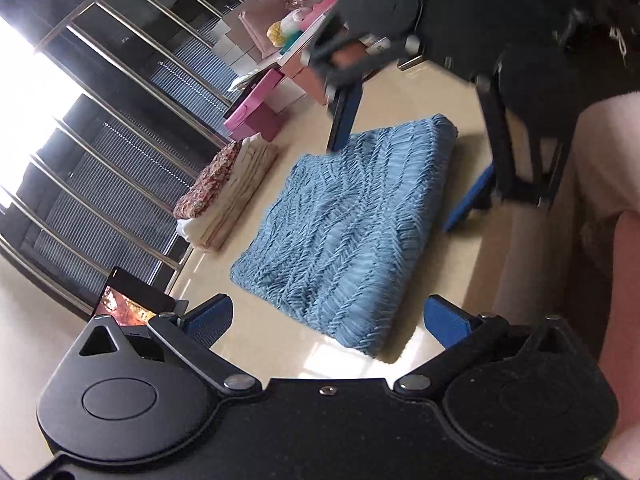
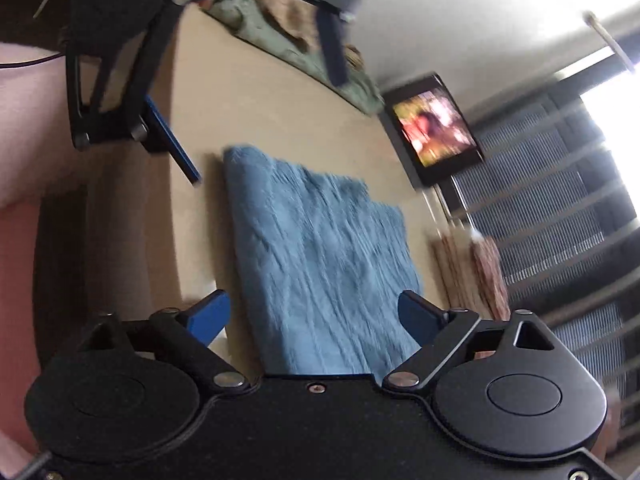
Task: Fold clothes
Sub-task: 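Grasp the folded garment's edge with the right gripper while the left gripper grasps beside it, then lift the held edge with both grippers and fold it over the garment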
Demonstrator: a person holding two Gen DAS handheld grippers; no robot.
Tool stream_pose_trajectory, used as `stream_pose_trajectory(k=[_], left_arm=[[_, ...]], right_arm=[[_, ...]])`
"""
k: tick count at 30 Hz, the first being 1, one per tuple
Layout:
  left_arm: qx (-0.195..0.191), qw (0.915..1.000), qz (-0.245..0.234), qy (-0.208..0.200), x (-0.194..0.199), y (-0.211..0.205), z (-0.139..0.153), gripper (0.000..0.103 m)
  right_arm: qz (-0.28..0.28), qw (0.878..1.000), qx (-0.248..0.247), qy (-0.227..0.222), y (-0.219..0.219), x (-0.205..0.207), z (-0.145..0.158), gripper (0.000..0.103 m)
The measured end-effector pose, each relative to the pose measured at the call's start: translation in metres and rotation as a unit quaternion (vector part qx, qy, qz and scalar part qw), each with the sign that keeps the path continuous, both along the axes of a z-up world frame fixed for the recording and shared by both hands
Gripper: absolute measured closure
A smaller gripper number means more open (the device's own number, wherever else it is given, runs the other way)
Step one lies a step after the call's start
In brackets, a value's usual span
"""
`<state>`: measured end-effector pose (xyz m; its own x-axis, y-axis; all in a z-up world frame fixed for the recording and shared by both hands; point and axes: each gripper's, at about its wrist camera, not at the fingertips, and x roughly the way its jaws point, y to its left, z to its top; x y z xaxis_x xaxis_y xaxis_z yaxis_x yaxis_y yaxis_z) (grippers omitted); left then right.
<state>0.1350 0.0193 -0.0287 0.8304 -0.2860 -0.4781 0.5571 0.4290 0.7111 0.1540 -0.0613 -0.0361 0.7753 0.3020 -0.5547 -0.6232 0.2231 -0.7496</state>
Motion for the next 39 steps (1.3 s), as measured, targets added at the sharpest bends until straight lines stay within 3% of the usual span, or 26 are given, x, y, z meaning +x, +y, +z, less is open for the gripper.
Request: stream_pose_trajectory(k=[3, 6, 8, 10, 11, 13, 15, 17, 21, 25, 27, 28, 29, 31, 33, 34, 35, 39], left_arm=[[-0.007, 0.9999, 0.015, 0.001, 0.0, 0.009, 0.001, 0.0], [-0.016, 0.9993, 0.033, 0.005, -0.002, 0.02, 0.001, 0.0], [-0.021, 0.9989, 0.04, 0.01, -0.002, 0.026, 0.002, 0.0], [-0.025, 0.9987, 0.041, 0.019, 0.0, 0.029, 0.004, 0.001], [-0.025, 0.9988, 0.036, 0.019, 0.0, 0.03, 0.004, 0.001], [-0.017, 0.9994, 0.022, 0.019, 0.001, 0.027, 0.004, 0.006], [-0.001, 0.9999, 0.008, 0.012, 0.004, 0.021, 0.003, 0.014], [0.019, 0.9998, -0.008, 0.002, 0.009, 0.013, 0.0, 0.029], [0.066, 0.9966, -0.047, -0.014, 0.018, -0.001, -0.008, 0.032], [0.096, 0.9921, -0.075, -0.03, 0.033, -0.01, -0.015, 0.036], [0.106, 0.9899, -0.088, -0.035, 0.042, -0.014, -0.016, 0.052], [0.118, 0.9876, -0.097, -0.037, 0.046, -0.015, -0.018, 0.075], [0.13, 0.9851, -0.106, -0.039, 0.05, -0.017, -0.019, 0.088], [0.15, 0.9805, -0.12, -0.043, 0.053, -0.018, -0.02, 0.088], [0.155, 0.9791, -0.126, -0.037, 0.057, -0.018, -0.018, 0.089], [0.147, 0.9813, -0.121, -0.025, 0.06, -0.018, -0.013, 0.089], [0.133, 0.9844, -0.114, -0.011, 0.063, -0.018, -0.006, 0.089], [0.066, 0.9939, -0.084, 0.028, 0.08, -0.024, 0.023, 0.089]], right_arm=[[0.015, 1.0, -0.007, -0.005, 0.019, 0.005, -0.003, 0.018], [0.02, 1.0, -0.016, -0.001, 0.033, 0.009, -0.004, 0.032], [0.023, 0.999, -0.03, 0.002, 0.041, 0.011, -0.008, 0.058], [0.009, 1.0, -0.025, 0.014, 0.046, 0.016, -0.01, 0.067], [-0.001, 0.999, -0.012, 0.033, 0.046, 0.021, -0.007, 0.075], [-0.021, 0.996, 0.022, 0.08, 0.044, 0.032, 0.002, 0.081], [-0.041, 0.989, 0.063, 0.126, 0.037, 0.043, 0.015, 0.086], [-0.062, 0.977, 0.108, 0.175, 0.028, 0.056, 0.028, 0.09], [-0.1, 0.944, 0.187, 0.254, 0.006, 0.083, 0.049, 0.093], [-0.113, 0.923, 0.232, 0.285, -0.01, 0.095, 0.061, 0.093], [-0.112, 0.919, 0.242, 0.291, -0.015, 0.096, 0.063, 0.093], [-0.11, 0.918, 0.244, 0.292, -0.015, 0.094, 0.063, 0.093], [-0.108, 0.918, 0.245, 0.291, -0.016, 0.094, 0.062, 0.093], [-0.104, 0.923, 0.244, 0.28, -0.021, 0.088, 0.06, 0.089], [-0.105, 0.929, 0.238, 0.263, -0.025, 0.079, 0.056, 0.061], [-0.112, 0.936, 0.228, 0.242, -0.028, 0.071, 0.052, 0.034], [-0.113, 0.947, 0.213, 0.213, -0.03, 0.06, 0.047, 0.02], [-0.096, 0.98, 0.146, 0.09, -0.037, 0.019, 0.02, 0.02]])
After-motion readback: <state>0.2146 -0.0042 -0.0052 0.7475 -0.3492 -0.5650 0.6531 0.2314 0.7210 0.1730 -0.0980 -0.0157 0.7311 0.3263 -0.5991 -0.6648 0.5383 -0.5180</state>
